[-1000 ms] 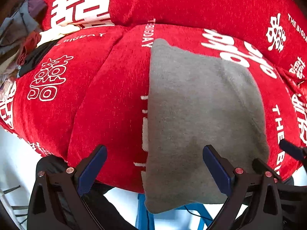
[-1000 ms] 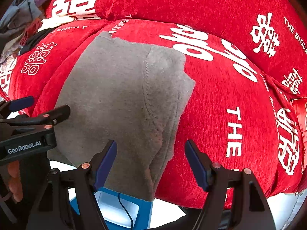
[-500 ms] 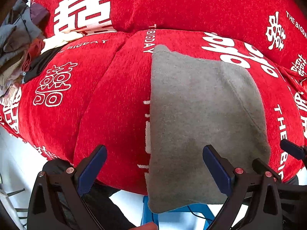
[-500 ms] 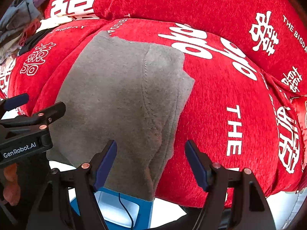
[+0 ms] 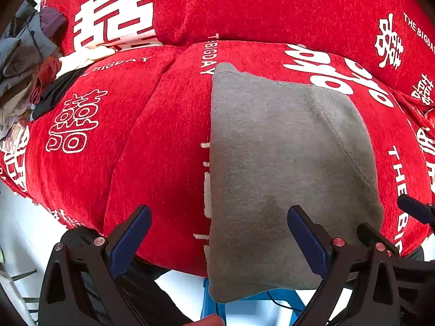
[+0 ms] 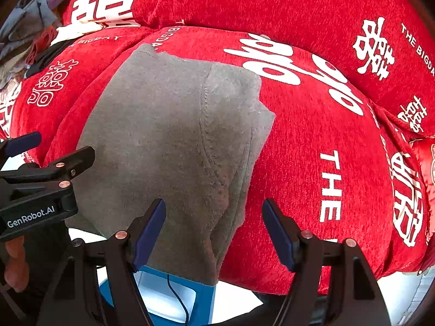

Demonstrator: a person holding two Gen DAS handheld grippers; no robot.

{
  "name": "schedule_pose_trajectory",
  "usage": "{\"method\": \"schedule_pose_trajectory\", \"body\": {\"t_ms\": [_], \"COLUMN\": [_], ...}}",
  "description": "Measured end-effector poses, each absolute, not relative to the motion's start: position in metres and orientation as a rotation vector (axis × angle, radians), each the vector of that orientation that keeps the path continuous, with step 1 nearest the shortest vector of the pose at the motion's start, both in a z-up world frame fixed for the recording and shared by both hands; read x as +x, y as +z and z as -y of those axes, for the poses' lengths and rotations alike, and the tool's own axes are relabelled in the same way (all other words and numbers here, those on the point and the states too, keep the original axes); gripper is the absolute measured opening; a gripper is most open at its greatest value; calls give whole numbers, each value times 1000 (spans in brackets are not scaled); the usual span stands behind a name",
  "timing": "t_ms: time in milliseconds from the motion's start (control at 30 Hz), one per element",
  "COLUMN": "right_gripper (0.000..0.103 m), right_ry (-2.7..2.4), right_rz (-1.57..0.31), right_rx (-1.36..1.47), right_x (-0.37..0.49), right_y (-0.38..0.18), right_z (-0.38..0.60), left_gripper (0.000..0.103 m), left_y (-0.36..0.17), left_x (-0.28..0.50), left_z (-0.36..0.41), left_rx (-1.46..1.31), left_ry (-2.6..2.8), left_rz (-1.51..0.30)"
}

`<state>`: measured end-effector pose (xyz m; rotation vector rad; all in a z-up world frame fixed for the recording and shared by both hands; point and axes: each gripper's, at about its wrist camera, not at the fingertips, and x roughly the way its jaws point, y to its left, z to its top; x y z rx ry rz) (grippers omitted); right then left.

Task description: Fold small clothes

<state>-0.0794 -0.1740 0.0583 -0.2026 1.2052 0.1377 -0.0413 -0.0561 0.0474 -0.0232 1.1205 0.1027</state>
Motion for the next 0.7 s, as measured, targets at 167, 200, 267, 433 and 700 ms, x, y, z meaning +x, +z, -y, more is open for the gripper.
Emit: {"method": "schedule_pose_trajectory", "body": {"t_ms": [167,200,267,433,700], "right_gripper": [76,76,76,76,76], "right_ry": [136,136,136,139,146], "right_rz": [-1206,-1206,-1205,-1205,-1204], "right_rx": [-205,-205,-204,-198,-175], "right_x": [-79,-79,-79,-80,-78], "right_y": [58,59,59,58,58], "right_z": [173,173,173,173,179], "left_gripper": [100,100,100,100,100], "left_y": [48,48,47,47,46], "left_x": [-41,-41,-41,-41,-41], "left_z": [56,56,55,55,57], "left_rx": [-26,-27,-33,-28,-13], "left_ry": [98,97,93,89,92], "left_rz": [-1121,-1122,-1124,-1125,-1130]}}
